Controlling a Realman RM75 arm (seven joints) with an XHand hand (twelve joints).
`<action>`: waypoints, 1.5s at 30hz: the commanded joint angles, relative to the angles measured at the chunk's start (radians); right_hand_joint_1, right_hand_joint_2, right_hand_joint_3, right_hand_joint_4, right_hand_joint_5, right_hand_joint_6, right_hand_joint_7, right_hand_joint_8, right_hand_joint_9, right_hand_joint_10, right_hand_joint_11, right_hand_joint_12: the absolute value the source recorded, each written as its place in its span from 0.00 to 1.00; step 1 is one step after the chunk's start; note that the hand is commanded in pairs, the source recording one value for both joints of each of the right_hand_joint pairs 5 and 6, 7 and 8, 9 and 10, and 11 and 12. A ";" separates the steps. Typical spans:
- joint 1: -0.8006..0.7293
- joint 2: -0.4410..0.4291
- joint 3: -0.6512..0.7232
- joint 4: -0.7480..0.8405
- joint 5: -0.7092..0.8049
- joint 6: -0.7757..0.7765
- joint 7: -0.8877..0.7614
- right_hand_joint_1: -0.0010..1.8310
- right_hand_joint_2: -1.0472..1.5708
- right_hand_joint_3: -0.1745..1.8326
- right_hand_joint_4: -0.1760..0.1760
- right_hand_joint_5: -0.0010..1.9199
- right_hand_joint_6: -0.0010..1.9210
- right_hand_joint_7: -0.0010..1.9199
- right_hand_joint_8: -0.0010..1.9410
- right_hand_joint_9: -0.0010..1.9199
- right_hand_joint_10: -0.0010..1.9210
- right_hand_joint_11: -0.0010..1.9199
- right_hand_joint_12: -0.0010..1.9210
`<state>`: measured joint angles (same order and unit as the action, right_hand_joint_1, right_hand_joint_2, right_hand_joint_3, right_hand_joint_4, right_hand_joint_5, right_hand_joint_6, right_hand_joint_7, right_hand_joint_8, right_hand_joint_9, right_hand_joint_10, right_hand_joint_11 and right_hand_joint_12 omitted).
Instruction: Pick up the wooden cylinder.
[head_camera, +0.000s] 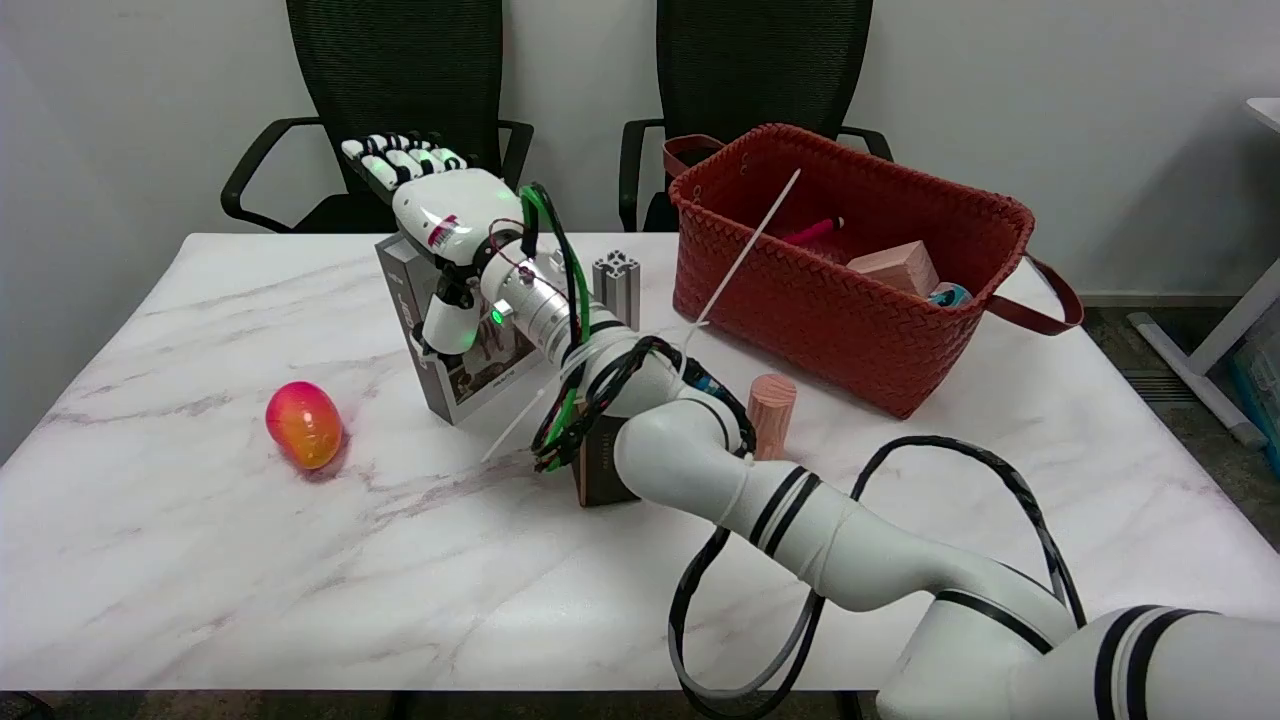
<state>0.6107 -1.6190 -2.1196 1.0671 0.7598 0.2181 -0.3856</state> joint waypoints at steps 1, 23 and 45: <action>-0.021 0.012 0.003 0.030 0.005 -0.010 -0.025 0.70 0.37 0.76 0.50 0.02 0.02 0.03 0.03 0.04 0.04 0.06 0.06; -0.212 0.039 -0.003 0.289 0.011 0.209 -0.028 0.71 0.37 0.76 0.50 0.02 0.02 0.03 0.03 0.04 0.04 0.06 0.06; -0.481 0.038 -0.111 0.520 0.252 0.669 -0.241 0.67 0.36 0.67 0.50 0.04 0.04 0.04 0.04 0.11 0.11 0.07 0.07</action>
<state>0.3213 -1.5916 -2.1525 1.3845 0.8179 0.5750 -0.4642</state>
